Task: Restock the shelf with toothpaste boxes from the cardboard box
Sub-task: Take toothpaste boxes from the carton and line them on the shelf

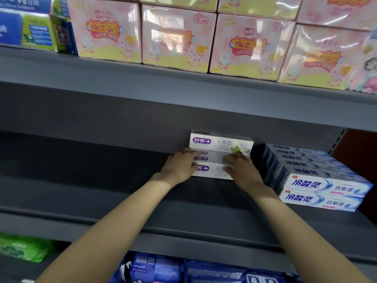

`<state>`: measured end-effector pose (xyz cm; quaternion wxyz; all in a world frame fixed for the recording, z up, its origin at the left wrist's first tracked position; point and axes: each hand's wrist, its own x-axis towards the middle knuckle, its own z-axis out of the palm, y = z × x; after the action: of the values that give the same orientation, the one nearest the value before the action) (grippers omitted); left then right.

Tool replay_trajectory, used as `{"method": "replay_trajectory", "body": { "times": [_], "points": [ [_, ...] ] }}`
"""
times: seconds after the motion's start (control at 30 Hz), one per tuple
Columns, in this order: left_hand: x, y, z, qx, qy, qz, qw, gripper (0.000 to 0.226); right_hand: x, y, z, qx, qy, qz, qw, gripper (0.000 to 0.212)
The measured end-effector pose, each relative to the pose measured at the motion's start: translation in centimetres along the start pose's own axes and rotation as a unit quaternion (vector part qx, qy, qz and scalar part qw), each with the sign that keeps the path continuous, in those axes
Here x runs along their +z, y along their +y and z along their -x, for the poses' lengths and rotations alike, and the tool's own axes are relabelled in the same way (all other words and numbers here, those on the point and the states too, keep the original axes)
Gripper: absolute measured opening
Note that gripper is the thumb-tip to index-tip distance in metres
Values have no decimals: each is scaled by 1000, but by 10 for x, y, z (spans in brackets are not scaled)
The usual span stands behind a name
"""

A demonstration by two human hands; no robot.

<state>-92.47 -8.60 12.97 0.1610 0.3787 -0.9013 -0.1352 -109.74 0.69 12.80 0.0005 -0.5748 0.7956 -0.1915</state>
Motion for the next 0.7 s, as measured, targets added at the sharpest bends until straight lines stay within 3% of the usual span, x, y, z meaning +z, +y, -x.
{"method": "replay_trajectory", "body": {
  "times": [0.1, 0.2, 0.27, 0.37, 0.47, 0.6, 0.7],
  "points": [
    [0, 9, 13, 17, 56, -111, 992, 43, 0, -10, 3, -18, 20, -45, 999, 36],
    [-5, 18, 33, 14, 94, -186, 978, 40, 2, -28, 13, -27, 48, -161, 985, 27],
    [-12, 20, 50, 4, 102, -181, 978, 36, 3, -46, 23, -24, 54, -224, 973, 17],
    [-21, 13, 84, 30, 190, -161, 968, 20, 9, -79, 43, -33, 40, -236, 970, 17],
    [-35, 1, 123, -1, 157, -122, 980, 20, 17, -115, 67, -59, 34, -206, 976, 20],
    [-52, -51, 184, -49, 197, -75, 976, 16, 42, -184, 107, -98, 16, -186, 977, 17],
    [-66, -102, 245, -108, 182, -70, 975, 16, 77, -250, 143, -114, -4, -170, 979, 15]
  ]
}}
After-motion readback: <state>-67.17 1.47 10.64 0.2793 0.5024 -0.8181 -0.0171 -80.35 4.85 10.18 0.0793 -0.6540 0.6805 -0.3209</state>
